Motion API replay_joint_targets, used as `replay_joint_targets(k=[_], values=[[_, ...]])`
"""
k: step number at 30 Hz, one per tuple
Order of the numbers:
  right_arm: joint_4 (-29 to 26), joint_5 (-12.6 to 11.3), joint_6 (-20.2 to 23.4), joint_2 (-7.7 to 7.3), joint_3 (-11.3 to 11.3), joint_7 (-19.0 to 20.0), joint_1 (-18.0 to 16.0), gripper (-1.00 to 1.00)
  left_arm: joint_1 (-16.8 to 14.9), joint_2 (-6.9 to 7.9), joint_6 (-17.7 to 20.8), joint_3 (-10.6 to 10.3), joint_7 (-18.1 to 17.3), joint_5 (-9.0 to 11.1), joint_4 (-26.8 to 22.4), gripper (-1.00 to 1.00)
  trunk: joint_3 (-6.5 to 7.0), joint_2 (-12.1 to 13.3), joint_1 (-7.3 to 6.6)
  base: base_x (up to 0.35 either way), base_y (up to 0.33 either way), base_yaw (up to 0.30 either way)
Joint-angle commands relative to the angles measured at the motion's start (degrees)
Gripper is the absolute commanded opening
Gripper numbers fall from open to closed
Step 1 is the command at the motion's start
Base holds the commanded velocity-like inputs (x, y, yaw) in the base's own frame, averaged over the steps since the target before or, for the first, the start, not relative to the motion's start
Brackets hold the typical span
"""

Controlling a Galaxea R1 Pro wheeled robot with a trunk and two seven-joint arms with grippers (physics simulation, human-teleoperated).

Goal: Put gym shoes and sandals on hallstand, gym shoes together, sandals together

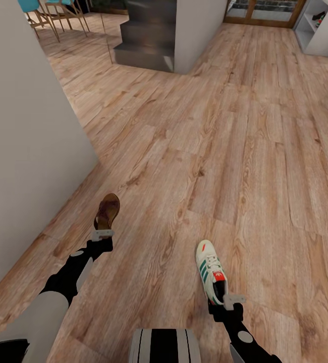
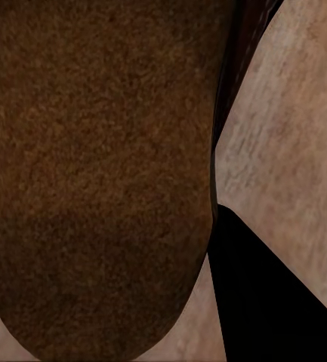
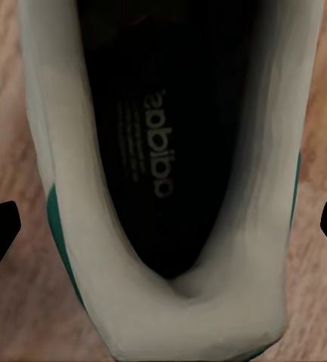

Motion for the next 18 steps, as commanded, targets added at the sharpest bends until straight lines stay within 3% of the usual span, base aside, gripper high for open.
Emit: replay_joint_targets(k=[1,7,8,18], values=[[0.0,-0.57,-0.21,-0.07,0.49,-0.35,-0.04,1.0,-0.01,-0.04,0.42,0.29,-0.5,-0.05,-0.1,-1.0,-0.03,-0.01,0.0,0.036,0.015,0.0],[0.0,-0.63,-0.21,-0.13,0.47,-0.36,-0.02,1.0,0.04,-0.04,0.4,0.29,-0.5,-0.05,-0.1,-1.0,-0.03,-0.01,0.0,0.013,0.005,0.0],[0.0,-0.64,-0.21,-0.12,0.48,-0.36,-0.02,-1.0,0.05,-0.04,0.37,0.29,-0.5,-0.05,-0.1,-1.0,-0.03,-0.01,0.0,0.003,0.001,0.0],[0.0,-0.66,-0.21,-0.13,0.4,-0.37,-0.01,-1.0,0.21,-0.04,-0.15,0.29,-0.46,-0.14,-0.1,-1.0,-0.03,-0.01,0.0,0.0,0.0,0.0]])
